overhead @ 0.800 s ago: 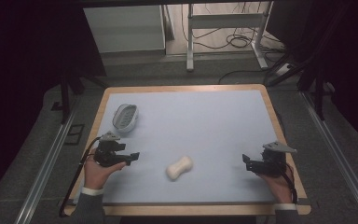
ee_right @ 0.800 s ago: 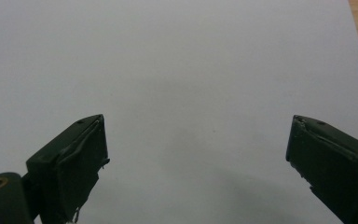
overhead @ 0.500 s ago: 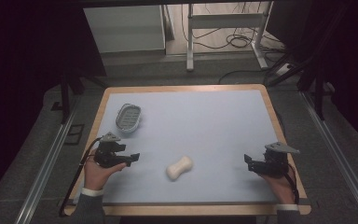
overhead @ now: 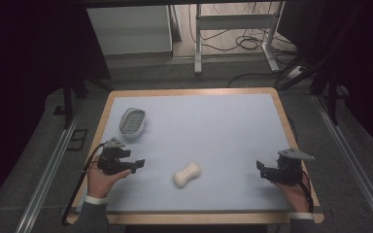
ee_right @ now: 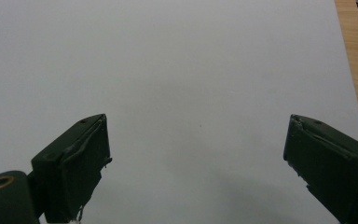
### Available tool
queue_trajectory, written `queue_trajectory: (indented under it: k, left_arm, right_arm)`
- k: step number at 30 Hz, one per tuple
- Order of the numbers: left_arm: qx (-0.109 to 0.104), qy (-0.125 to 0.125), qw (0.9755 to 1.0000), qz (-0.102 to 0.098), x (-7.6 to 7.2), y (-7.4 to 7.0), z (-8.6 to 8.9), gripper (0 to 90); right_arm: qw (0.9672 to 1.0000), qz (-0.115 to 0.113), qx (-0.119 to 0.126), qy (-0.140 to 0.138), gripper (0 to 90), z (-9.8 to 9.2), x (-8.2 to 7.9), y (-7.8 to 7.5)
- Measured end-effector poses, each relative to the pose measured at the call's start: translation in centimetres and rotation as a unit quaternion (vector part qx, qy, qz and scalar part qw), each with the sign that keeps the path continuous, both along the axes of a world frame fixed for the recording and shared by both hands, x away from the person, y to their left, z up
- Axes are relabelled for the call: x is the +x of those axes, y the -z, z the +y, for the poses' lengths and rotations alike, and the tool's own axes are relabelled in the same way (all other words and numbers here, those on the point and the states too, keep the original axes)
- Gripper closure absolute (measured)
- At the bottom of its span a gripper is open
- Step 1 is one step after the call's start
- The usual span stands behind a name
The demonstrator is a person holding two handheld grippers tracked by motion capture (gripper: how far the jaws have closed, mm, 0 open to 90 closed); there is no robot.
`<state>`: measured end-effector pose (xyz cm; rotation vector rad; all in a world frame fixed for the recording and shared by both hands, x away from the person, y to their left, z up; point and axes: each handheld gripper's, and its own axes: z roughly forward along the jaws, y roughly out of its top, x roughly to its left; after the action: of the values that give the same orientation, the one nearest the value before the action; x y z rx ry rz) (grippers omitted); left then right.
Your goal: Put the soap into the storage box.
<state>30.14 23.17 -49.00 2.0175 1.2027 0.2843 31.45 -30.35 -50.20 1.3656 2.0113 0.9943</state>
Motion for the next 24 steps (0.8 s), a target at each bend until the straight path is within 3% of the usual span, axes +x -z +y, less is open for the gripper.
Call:
queue_trajectory:
  k: [7,16,24]
  left_arm:
    - [0.003,0.013,0.9998,-0.012,-0.4,-0.8,-0.5,25.1]
    - [0.027,0.031,0.9991,-0.014,-0.3,-1.4,-1.5,24.8]
    - [0.031,0.044,0.9985,-0.011,-0.3,-2.3,-2.3,22.5]
  right_arm:
    - [1.0000,0.004,-0.004,-0.001,7.0,0.0,0.0,0.1]
    - [1.0000,0.003,-0.001,-0.006,7.0,-0.1,-0.2,-0.1]
    - [0.9998,0.001,0.020,0.000,7.0,-0.8,-0.5,-0.6]
